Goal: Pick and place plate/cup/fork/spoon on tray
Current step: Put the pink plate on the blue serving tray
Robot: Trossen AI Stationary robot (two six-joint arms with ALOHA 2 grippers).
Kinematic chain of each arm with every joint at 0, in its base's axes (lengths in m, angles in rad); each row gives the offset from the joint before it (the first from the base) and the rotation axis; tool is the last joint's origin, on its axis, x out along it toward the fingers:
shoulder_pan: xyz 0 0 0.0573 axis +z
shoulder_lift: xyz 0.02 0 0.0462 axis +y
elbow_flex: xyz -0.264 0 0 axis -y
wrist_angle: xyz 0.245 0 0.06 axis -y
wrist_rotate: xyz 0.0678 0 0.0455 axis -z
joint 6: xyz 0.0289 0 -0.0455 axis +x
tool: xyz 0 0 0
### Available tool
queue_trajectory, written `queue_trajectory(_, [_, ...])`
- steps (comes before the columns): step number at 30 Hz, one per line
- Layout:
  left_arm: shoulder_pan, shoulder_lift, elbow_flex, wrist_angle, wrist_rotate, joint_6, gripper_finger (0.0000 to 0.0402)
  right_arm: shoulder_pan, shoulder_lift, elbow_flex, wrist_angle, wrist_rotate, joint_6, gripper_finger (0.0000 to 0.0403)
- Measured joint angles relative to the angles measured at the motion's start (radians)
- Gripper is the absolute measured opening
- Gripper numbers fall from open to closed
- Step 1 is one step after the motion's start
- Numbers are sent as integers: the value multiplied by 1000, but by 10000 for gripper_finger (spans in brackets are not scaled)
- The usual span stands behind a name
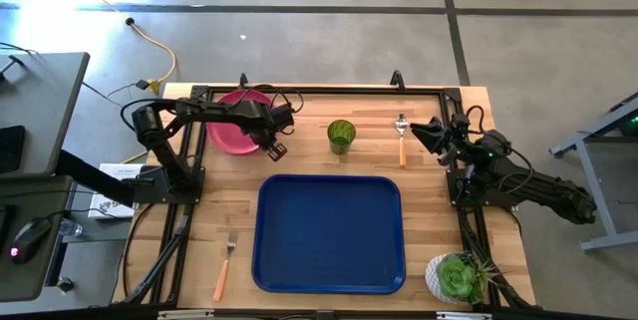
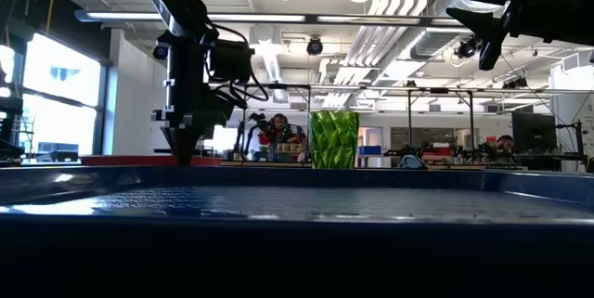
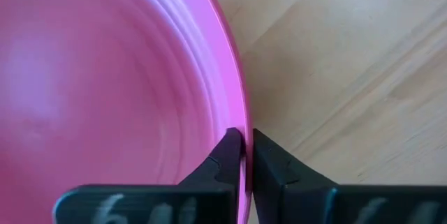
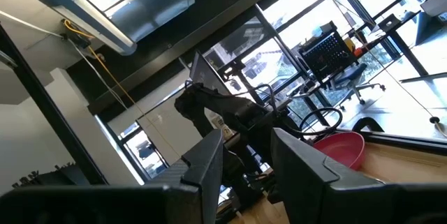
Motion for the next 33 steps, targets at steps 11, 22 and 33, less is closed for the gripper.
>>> queue_trajectory(11, [-41,-16,0,-26,1,11,3,0,0,0,0,7,0,114])
queue_trajectory(22, [-121,-160,-1,-80,-9,10,1,0,0,0,0,58,21,114])
queue_trajectory(33, [-181,-348,-1,-101,-19,49,1,0,0,0,0,158,21,114])
